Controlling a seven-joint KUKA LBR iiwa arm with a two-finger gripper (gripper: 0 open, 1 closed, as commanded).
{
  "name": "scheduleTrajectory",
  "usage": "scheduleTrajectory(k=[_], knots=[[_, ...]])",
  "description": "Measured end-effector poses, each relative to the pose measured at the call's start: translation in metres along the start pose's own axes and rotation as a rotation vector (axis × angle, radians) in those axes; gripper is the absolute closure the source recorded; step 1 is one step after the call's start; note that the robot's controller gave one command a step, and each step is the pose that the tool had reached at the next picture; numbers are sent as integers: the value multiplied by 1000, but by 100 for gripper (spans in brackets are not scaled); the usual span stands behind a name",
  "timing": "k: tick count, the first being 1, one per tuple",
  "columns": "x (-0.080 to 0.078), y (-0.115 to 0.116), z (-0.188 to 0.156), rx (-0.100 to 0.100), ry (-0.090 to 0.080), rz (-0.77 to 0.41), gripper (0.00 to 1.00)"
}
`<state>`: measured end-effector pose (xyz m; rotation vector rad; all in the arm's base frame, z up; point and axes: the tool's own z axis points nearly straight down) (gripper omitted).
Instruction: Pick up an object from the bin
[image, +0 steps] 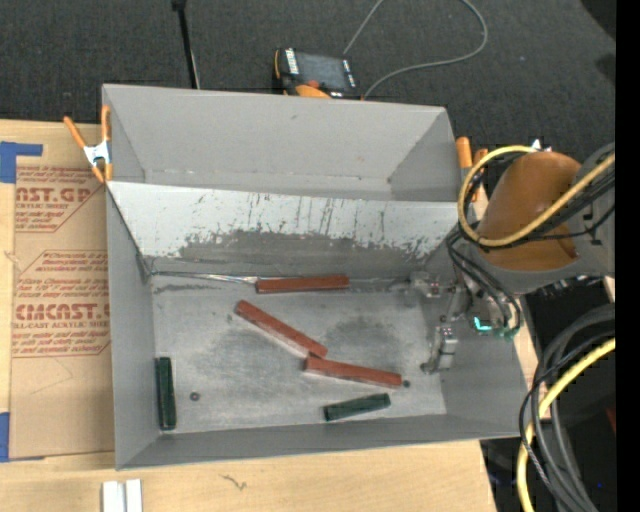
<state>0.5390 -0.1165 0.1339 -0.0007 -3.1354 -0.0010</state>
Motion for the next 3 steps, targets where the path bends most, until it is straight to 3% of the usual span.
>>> scheduleTrajectory(k=[1, 2, 3], knots=[[18, 48, 63, -3, 0, 0, 0], [16, 45, 59, 1, -5, 3, 100], [-38, 52, -55, 0, -18, 62, 100]])
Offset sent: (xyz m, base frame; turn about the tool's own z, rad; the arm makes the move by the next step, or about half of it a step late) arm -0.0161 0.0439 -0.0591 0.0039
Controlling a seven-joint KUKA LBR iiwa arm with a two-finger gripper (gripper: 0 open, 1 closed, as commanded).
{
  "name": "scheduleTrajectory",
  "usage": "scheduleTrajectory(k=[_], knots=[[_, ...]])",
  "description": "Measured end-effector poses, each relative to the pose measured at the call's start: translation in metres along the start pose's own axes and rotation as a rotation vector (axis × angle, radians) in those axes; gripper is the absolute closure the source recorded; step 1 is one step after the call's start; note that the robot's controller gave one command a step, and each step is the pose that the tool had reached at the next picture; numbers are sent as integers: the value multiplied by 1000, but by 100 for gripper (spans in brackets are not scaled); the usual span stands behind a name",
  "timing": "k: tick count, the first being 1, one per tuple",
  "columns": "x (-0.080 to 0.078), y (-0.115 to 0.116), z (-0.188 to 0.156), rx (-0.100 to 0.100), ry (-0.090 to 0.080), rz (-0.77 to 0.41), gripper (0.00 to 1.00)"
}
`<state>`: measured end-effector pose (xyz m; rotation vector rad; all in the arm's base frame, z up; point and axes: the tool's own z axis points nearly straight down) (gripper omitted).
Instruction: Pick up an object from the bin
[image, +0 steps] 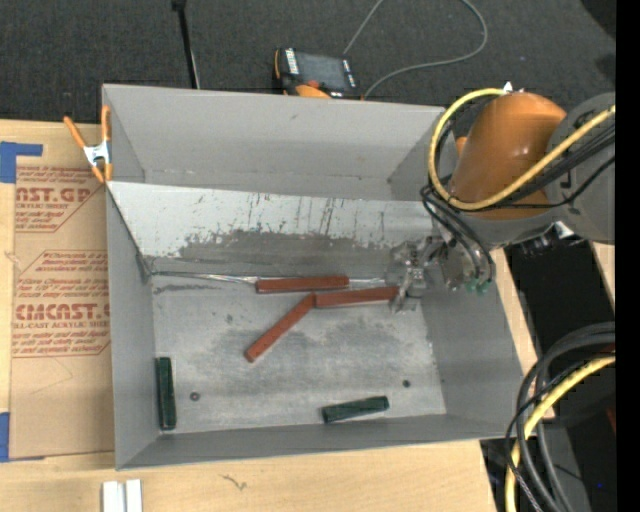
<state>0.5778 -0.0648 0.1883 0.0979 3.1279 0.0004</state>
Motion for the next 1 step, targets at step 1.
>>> scheduleTrajectory(k=[1], knots=[[32, -11, -62, 2, 4, -8, 100]])
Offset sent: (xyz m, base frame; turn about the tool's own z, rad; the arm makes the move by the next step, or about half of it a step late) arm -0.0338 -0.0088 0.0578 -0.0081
